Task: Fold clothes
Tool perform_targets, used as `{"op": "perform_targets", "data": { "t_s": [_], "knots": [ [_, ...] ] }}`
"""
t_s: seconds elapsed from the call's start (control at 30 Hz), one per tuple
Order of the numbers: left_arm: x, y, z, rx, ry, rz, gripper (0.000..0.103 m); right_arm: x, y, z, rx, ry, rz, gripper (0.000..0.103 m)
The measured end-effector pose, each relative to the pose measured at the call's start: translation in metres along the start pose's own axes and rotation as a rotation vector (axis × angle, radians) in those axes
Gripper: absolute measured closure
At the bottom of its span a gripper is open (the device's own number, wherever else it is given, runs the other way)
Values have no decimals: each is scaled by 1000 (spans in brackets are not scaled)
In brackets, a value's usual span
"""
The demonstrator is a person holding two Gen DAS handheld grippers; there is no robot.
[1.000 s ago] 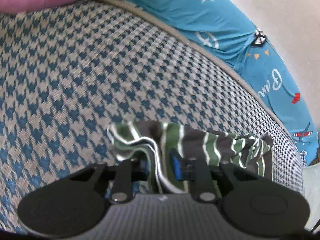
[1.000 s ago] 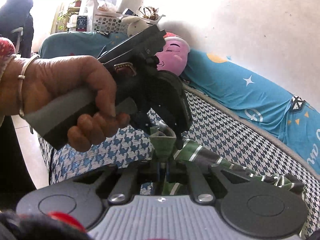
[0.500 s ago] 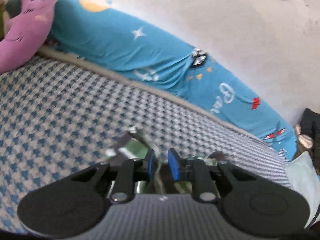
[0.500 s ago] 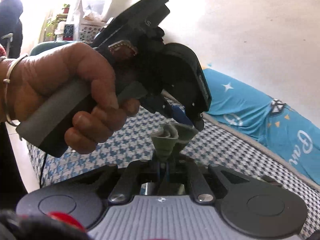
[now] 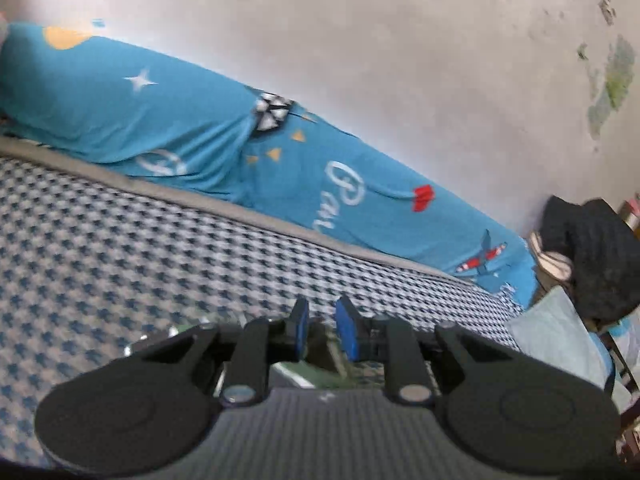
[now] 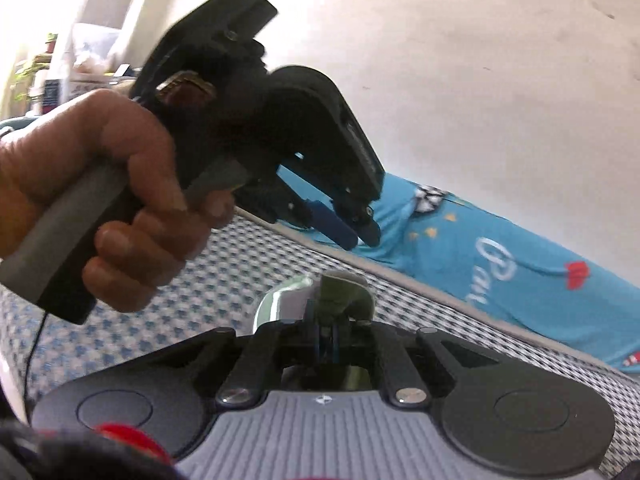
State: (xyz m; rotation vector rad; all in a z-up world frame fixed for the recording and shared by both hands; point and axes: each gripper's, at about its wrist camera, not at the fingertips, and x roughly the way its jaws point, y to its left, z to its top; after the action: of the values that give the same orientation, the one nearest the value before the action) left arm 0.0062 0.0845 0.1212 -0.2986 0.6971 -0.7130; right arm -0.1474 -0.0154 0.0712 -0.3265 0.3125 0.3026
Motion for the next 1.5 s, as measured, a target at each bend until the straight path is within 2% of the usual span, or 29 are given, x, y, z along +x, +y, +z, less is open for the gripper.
{"op": "perform_targets", "data": {
  "t_s": [0.1, 0.2, 0.27, 0.33, 0.37, 0.43, 0.47, 0.6, 0.73, 0.87, 0.93, 1.0, 1.07, 1.27, 1.37, 1.5],
  "knots": [
    [18, -8, 5, 22, 30, -34, 86, 3, -17, -11, 29, 43, -42, 96],
    [37, -8, 2, -12, 87, -63, 85, 18, -28, -25, 33, 150, -82, 96],
    [41, -2, 0, -48, 106, -48, 76, 34, -34, -37, 39, 294, -70, 96],
    [41, 5, 1, -61, 105, -11, 61, 39, -43, -45, 106, 365, -49, 91],
    [41, 8, 2, -59, 101, 14, 57, 39, -48, -46, 143, 372, -39, 85],
    [39, 15, 2, -56, 99, 62, 42, 33, -57, -45, 180, 351, -34, 75],
    [38, 20, 1, -56, 102, 83, 40, 30, -62, -42, 194, 333, -45, 69],
    [36, 39, -1, -58, 111, 139, 21, 22, -79, -34, 283, 272, -33, 67],
    [33, 52, -1, -65, 129, 162, 18, 21, -93, -29, 348, 239, 24, 66],
    [34, 58, -1, -67, 137, 170, 17, 33, -98, -26, 345, 237, 78, 65],
    [35, 58, -1, -60, 142, 175, 11, 41, -103, -26, 355, 237, 94, 65],
    [38, 58, -1, -54, 142, 181, 10, 49, -106, -27, 367, 233, 110, 65],
    [40, 57, -1, -47, 139, 187, 10, 58, -107, -26, 350, 227, 120, 65],
    [51, 55, -1, -10, 170, 276, 9, 88, -107, -24, 296, 211, 154, 65],
    [54, 60, 0, -24, 181, 283, 9, 103, -105, -24, 288, 219, 190, 64],
    [54, 64, 0, -25, 187, 285, 9, 120, -100, -27, 260, 232, 197, 64]
  ]
}}
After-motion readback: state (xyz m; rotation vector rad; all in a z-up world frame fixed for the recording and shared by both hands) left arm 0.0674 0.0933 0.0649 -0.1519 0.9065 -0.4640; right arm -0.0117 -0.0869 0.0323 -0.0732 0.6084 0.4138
